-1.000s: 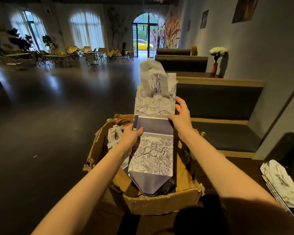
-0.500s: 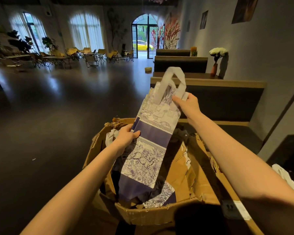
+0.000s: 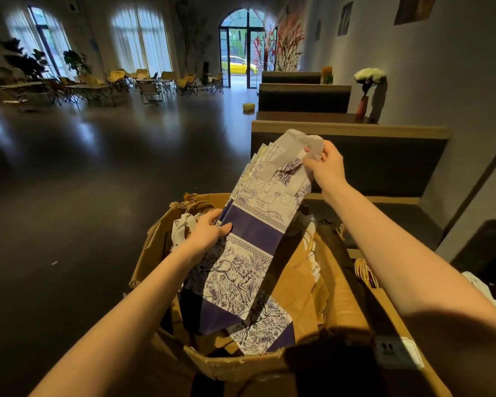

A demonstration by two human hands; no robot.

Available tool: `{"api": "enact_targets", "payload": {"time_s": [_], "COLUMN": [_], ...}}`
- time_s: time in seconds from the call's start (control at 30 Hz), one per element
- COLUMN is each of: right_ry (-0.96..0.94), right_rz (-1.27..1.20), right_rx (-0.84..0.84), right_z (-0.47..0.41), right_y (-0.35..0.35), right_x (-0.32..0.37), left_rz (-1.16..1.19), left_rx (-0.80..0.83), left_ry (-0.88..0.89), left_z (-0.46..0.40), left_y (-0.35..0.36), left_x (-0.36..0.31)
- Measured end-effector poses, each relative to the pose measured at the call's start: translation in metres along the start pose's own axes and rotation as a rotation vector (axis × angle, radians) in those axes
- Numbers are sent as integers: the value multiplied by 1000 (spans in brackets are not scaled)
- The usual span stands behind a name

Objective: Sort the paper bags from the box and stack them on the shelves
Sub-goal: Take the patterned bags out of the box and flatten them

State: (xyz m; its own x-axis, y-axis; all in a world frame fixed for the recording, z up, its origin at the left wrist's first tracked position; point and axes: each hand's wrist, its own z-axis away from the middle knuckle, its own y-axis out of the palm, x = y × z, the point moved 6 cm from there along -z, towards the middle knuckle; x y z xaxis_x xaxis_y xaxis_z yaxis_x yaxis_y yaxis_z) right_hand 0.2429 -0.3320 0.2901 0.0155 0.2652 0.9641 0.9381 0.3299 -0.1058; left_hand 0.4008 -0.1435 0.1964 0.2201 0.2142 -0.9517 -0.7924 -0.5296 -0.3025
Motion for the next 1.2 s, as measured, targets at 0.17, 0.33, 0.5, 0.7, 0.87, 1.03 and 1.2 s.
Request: {"api": "enact_targets", "payload": {"time_s": [0.17, 0.33, 0.5, 0.7, 0.87, 1.03, 1.2], "right_ry": [137, 407, 439, 314, 254, 257, 262], "right_rz": [-38, 84, -172, -182, -144, -132, -123], "right_rx": [-64, 260, 381, 235, 179, 151, 145], "right_z": [11, 61, 92, 90, 80, 71, 67], "right_y": [-8, 29, 49, 40, 41, 49, 51], "right_x": [-24, -86, -111, -116, -124, -132, -139], "left_rz": [48, 211, 321, 219, 230, 236, 263], "left_rx": [-93, -152, -47, 74, -159, -217, -212], "left_ry": [68, 85, 89, -86, -472, -657, -728], "left_z": [0, 2, 12, 18, 18, 20, 10], "left_y": [-2, 1, 18, 7, -26, -23, -15], "left_x": [-2, -5, -6, 22, 91, 121, 134]}}
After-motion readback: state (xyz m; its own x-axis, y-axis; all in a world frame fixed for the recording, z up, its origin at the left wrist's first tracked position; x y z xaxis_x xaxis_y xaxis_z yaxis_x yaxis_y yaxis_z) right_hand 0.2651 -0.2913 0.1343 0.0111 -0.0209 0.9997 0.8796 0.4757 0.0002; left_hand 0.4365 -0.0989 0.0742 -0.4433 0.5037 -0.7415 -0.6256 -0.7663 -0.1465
